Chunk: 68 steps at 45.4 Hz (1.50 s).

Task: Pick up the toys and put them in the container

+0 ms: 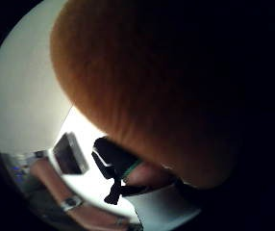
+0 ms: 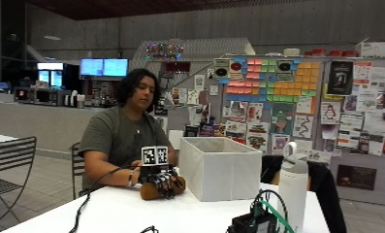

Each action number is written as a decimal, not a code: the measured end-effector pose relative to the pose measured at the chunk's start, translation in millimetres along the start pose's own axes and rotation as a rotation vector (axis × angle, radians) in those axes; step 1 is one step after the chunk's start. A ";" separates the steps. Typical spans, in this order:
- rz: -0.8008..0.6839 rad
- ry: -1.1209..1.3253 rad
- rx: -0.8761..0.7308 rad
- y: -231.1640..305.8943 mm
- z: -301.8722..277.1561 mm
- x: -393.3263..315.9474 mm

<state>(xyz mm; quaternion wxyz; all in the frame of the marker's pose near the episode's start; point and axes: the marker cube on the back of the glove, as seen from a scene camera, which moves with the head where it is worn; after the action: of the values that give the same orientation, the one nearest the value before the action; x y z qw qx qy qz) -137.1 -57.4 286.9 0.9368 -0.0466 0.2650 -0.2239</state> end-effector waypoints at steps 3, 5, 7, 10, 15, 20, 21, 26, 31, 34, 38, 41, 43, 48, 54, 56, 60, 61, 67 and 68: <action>-0.010 0.018 0.060 -0.9 0.0 0.1; -0.027 0.017 0.117 -1.8 -0.2 1.3; -0.048 0.007 0.178 -1.7 -0.8 2.1; -0.077 -0.009 0.253 0.2 -2.5 3.7; -0.110 -0.048 0.335 3.5 -9.9 9.6; -0.092 -0.185 0.401 12.2 -36.8 13.6; -0.085 -0.229 0.425 14.9 -46.9 13.1; -0.082 -0.478 0.603 18.9 -112.5 6.8; -0.181 -0.794 0.731 9.6 -199.4 -17.2; -0.241 -0.940 0.765 -1.4 -239.9 -37.7; -0.295 -1.075 0.777 -28.0 -280.1 -63.7; -0.311 -1.124 0.770 -53.6 -296.3 -79.5; -0.308 -1.159 0.758 -69.8 -301.8 -88.6; -0.279 -1.304 0.681 -117.9 -302.5 -103.3; -0.184 -1.481 0.576 -158.6 -289.4 -115.2; -0.149 -1.546 0.535 -170.1 -282.7 -114.4; -0.095 -1.607 0.476 -188.7 -271.2 -112.6; -0.089 -1.604 0.470 -191.0 -269.7 -114.1; -0.096 -1.547 0.447 -200.7 -262.8 -120.4; -0.096 -1.545 0.438 -203.3 -261.4 -119.3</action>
<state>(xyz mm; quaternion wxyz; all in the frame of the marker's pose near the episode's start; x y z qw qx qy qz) -443.2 -178.3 161.9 0.8327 -0.0149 -0.5101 -0.2151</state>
